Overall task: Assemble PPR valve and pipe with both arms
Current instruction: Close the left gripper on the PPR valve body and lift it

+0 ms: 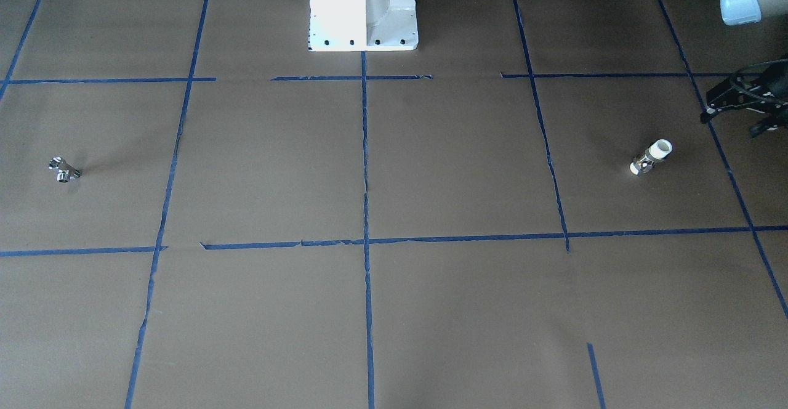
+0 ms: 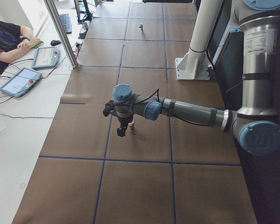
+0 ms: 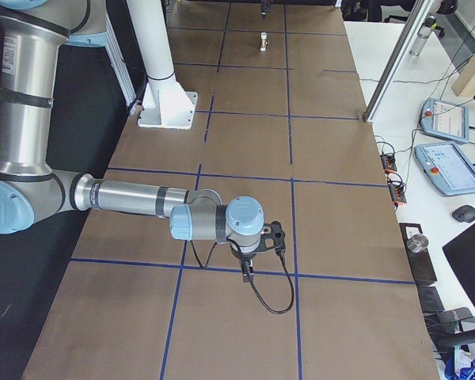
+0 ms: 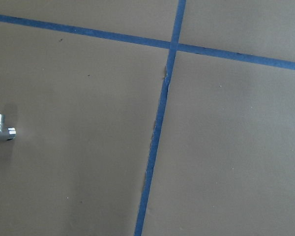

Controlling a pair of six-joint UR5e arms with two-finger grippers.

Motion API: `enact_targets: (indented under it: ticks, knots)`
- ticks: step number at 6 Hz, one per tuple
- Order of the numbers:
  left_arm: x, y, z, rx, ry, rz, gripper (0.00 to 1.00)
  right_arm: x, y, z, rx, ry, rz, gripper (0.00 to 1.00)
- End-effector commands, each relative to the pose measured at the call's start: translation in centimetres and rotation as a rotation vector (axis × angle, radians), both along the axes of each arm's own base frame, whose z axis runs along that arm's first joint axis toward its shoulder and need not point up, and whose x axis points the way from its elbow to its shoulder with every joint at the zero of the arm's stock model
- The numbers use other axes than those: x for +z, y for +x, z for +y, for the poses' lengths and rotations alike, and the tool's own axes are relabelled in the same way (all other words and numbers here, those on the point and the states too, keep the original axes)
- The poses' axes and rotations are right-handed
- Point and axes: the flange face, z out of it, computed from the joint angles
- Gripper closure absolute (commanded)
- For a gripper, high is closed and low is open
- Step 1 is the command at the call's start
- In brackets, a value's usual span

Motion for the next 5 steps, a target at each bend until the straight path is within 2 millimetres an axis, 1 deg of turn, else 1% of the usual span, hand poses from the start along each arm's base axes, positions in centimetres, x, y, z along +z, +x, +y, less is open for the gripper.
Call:
enact_targets:
  ticks: [1, 2, 5]
  knots:
    - [-0.9, 8.0, 1.0, -0.095, -0.028, -0.044, 0.00, 0.0, 0.0, 0.0, -0.001, 0.002, 0.000, 0.00]
    - [-0.5, 8.6, 1.0, -0.086, -0.031, -0.050, 0.00, 0.0, 0.0, 0.0, -0.001, 0.000, 0.000, 0.00]
    - [0.3, 8.4, 1.4, -0.084, -0.043, -0.058, 0.00, 0.0, 0.0, 0.0, -0.001, 0.000, 0.000, 0.00]
